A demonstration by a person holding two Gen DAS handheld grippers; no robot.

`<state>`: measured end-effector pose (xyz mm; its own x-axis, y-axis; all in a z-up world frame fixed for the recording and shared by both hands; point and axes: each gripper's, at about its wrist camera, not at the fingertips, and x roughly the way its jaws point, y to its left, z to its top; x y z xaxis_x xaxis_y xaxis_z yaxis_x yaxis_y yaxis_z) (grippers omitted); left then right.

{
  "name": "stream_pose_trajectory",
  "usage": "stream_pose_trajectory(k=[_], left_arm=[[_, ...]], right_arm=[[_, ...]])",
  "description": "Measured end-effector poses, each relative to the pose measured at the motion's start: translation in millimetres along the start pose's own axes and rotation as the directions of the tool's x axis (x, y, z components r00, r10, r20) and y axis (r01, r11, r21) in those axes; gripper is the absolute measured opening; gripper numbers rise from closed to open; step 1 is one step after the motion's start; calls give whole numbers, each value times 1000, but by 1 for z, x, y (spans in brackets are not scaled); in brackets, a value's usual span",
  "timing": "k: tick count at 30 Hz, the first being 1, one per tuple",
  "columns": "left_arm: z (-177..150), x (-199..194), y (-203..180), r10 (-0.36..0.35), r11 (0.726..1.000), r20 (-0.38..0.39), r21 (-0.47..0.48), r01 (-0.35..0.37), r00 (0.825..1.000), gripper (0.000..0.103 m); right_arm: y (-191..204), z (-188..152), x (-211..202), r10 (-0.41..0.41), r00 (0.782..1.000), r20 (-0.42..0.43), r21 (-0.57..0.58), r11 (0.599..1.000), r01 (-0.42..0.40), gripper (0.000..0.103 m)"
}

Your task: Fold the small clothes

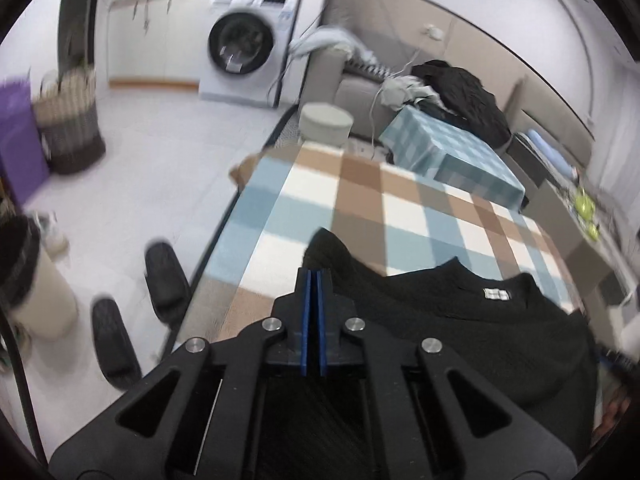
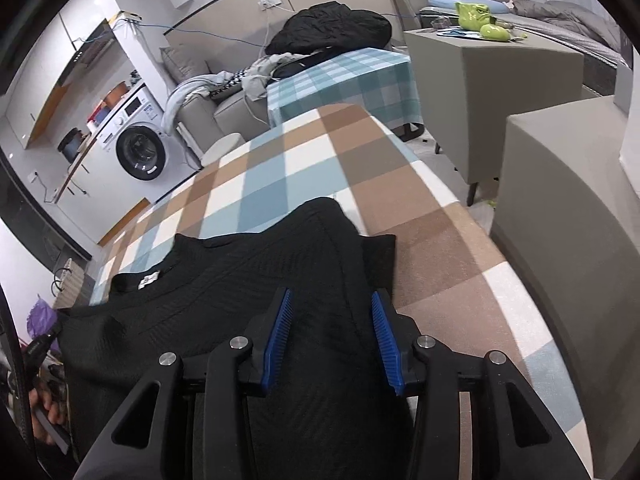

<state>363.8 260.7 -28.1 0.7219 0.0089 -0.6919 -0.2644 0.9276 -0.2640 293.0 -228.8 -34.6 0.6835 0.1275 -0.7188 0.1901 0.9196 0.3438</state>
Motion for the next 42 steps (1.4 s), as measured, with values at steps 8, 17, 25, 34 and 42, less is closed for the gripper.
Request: stream_pose_trajectory(k=[8, 17, 25, 34, 42], left_arm=[[-9, 8, 2, 6, 1000, -28, 11, -6, 1000, 1], [-10, 7, -3, 9, 1000, -28, 23, -8, 1000, 1], [-14, 5, -2, 10, 999, -14, 35, -9, 1000, 1], [-15, 15, 1, 18, 1000, -27, 10, -17, 999, 1], [-22, 31, -2, 37, 999, -131, 27, -34, 991, 51]], right_arm=[[-2, 9, -1, -21, 1000, 18, 13, 1000, 20, 42], [23, 31, 43, -115, 993, 7, -16, 993, 115, 55], [36, 35, 35, -146, 982, 122, -152, 975, 164, 4], [-17, 48, 22, -31, 988, 148, 108, 994, 15, 3], [-30, 35, 25, -37, 999, 37, 114, 993, 33, 42]])
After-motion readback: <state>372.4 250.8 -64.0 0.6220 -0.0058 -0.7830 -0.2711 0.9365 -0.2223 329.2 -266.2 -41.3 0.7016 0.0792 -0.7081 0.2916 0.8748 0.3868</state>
